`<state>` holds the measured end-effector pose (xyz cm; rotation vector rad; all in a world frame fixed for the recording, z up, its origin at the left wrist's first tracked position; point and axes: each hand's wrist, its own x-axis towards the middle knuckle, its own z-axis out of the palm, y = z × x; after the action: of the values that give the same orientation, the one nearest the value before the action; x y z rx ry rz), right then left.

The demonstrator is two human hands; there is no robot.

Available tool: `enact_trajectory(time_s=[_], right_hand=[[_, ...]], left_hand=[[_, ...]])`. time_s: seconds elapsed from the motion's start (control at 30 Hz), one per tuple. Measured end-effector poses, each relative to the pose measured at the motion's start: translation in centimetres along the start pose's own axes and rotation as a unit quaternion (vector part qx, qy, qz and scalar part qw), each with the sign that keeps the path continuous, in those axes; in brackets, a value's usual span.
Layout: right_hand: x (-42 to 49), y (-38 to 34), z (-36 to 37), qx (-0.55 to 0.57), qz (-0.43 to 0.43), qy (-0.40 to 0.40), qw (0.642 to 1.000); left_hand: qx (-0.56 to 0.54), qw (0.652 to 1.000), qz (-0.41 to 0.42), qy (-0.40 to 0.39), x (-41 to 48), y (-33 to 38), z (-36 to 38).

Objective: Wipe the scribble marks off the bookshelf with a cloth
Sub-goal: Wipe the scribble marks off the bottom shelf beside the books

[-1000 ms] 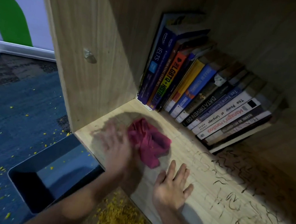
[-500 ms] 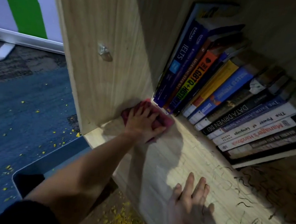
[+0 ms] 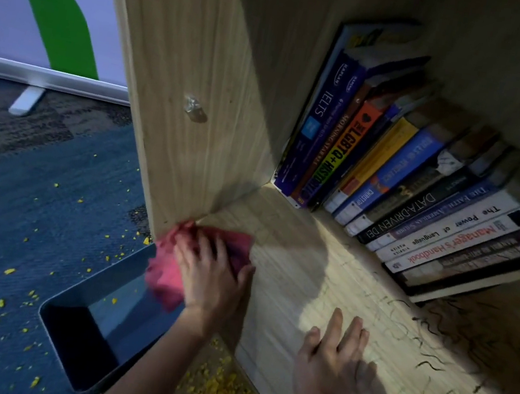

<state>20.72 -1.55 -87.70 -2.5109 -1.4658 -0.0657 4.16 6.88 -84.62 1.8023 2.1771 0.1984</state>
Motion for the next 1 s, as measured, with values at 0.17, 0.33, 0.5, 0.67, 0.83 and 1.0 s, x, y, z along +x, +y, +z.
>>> enact_trajectory(time_s=[0.17,0.33,0.5,0.67,0.83,1.0], right_hand=[[0.1,0.2,0.8,-0.008,-0.003,0.026,1.0],[0.6,0.4,1.2,-0.011,-0.011,0.011,1.0],[0.6,0.2,-0.1,-0.003,0.003,-0.07,0.998],[0.4,0.5,-0.4,-0.007,0.018,-0.088,0.996],[0.2,0.3,-0.8,0.002,0.033,-0.084,0.996],[0.1,0.0,-0.5,-0.008,0.035,-0.078,0.996]], left_hand=[[0.044,0.986,0.161,-0.023,7.1,4.3,0.7],[0.015,0.966,0.258,0.017,13.0,6.6,0.8],[0.042,0.962,0.27,-0.003,12.6,6.0,-0.2],[0.059,0.984,0.165,0.017,4.9,0.4,-0.4],[0.035,0.996,0.086,-0.014,0.4,-2.8,0.4],[0.05,0.996,0.053,-0.043,0.7,0.5,0.2]])
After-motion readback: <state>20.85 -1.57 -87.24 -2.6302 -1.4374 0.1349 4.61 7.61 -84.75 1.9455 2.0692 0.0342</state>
